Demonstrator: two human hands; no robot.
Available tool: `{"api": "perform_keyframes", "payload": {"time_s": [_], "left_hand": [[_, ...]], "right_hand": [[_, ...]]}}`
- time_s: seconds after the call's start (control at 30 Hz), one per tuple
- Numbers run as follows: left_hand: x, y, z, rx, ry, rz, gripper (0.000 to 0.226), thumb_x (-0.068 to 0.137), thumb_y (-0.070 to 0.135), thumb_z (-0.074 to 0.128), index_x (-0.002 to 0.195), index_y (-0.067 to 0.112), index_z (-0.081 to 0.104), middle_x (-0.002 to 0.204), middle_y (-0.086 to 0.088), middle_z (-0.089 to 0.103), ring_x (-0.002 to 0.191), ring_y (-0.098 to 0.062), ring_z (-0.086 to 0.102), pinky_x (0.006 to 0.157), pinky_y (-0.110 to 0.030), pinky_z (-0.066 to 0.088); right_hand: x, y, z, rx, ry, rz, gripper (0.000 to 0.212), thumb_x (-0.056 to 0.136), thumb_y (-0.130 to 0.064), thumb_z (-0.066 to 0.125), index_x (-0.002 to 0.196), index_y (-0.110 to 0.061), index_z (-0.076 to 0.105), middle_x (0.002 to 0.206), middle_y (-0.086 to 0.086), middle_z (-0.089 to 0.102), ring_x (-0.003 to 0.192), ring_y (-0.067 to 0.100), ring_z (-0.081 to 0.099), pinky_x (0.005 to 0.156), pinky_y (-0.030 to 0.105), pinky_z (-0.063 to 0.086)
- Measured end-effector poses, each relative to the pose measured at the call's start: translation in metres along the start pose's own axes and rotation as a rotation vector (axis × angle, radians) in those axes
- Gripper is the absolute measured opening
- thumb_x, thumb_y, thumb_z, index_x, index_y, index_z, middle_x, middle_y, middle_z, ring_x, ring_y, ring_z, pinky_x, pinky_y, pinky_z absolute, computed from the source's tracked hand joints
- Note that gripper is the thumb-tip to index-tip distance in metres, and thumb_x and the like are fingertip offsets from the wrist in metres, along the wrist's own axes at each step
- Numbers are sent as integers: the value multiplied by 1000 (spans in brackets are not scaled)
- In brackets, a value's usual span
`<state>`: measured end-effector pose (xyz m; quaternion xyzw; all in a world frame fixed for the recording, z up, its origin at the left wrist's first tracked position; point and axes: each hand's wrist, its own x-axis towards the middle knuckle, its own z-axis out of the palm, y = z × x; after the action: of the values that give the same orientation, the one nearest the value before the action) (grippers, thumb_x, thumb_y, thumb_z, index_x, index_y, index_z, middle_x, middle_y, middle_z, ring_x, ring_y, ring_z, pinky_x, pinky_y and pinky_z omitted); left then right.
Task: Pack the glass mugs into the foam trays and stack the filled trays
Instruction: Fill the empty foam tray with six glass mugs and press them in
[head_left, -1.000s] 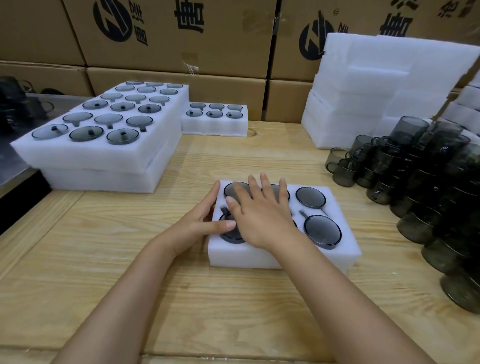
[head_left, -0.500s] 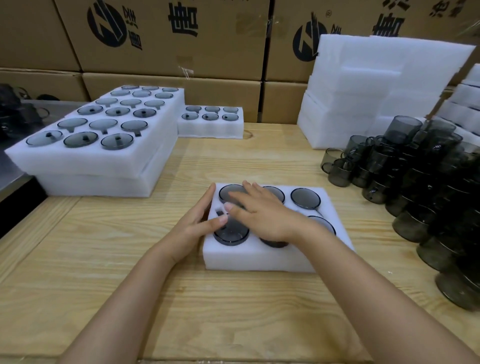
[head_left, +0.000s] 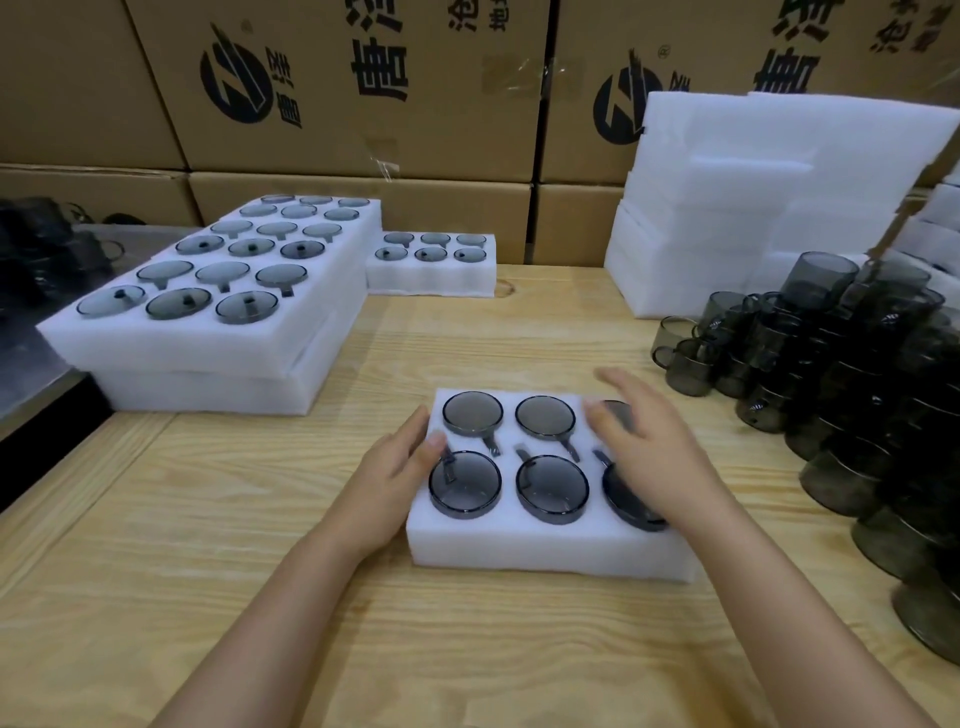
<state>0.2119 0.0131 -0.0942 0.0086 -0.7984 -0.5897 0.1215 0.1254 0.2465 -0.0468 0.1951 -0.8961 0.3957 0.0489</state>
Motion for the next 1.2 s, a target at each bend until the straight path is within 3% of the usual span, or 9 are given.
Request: {"api": "perform_keyframes", "payload": {"time_s": [0.1,0.23,0.3,0.4,0.6,0.73,0.83,1.0,1.2], "left_hand": [[2,-1,-1,135,81,-64,67,92,67,23,109,16,63,116,-5,66,118,-16,56,108,-47,34],[0,1,3,223,27,-227,77,81,71,18,140,29,45,155,3,31,147,-13,14,120,-42,11],[-5,8,9,43,36,-248,76,82,74,31,142,30,42,154,10,32,144,-9,23,118,-36,21],[-4,18,18,-307,-18,-104,50,89,46,55,134,27,52,131,6,61,122,-14,56,91,-22,48],[12,26,15,-815,58,-207,46,75,11,65,121,12,63,108,-17,69,90,-30,69,68,-35,56],[29,22,9,-894,107,-245,38,74,27,69,109,12,72,108,-16,70,92,-29,69,69,-35,57],[42,14,5,-982,186,-296,46,91,49,43,102,20,76,111,-9,71,95,-25,70,70,-36,57],[55,-2,10,-878,360,-298,41,101,37,35,130,14,52,107,-12,68,90,-25,69,68,-40,60],[59,-11,23,-554,430,-141,23,97,18,42,116,24,54,94,-5,71,82,-15,67,68,-29,55]], "right_hand": [[-18,20,-17,283,122,274,33,93,-46,46,118,-28,60,129,-8,58,113,9,51,91,26,35],[-51,45,-21,664,-178,433,58,73,-69,54,118,-33,63,118,-17,65,110,4,59,99,32,42],[-54,51,-22,731,-191,391,67,70,-68,56,126,-31,59,125,-13,62,117,10,57,106,40,38],[-49,48,-21,927,-200,257,52,78,-51,56,126,-31,58,127,-4,62,113,14,61,90,35,50],[-38,46,-26,1302,-403,205,67,75,-29,68,137,-39,45,138,-2,52,121,25,55,80,40,55],[-24,38,-10,1361,-255,345,57,73,-22,64,129,-27,56,122,3,65,102,24,67,67,41,57],[1,30,1,1434,-128,462,54,68,-21,63,120,-12,57,103,8,71,82,26,70,59,42,58],[69,10,18,1455,-69,505,52,68,-18,63,120,-16,58,96,8,72,78,27,70,61,45,58],[171,-13,40,1475,-5,451,19,81,-17,57,98,-16,65,87,6,73,73,25,70,72,42,56]]}}
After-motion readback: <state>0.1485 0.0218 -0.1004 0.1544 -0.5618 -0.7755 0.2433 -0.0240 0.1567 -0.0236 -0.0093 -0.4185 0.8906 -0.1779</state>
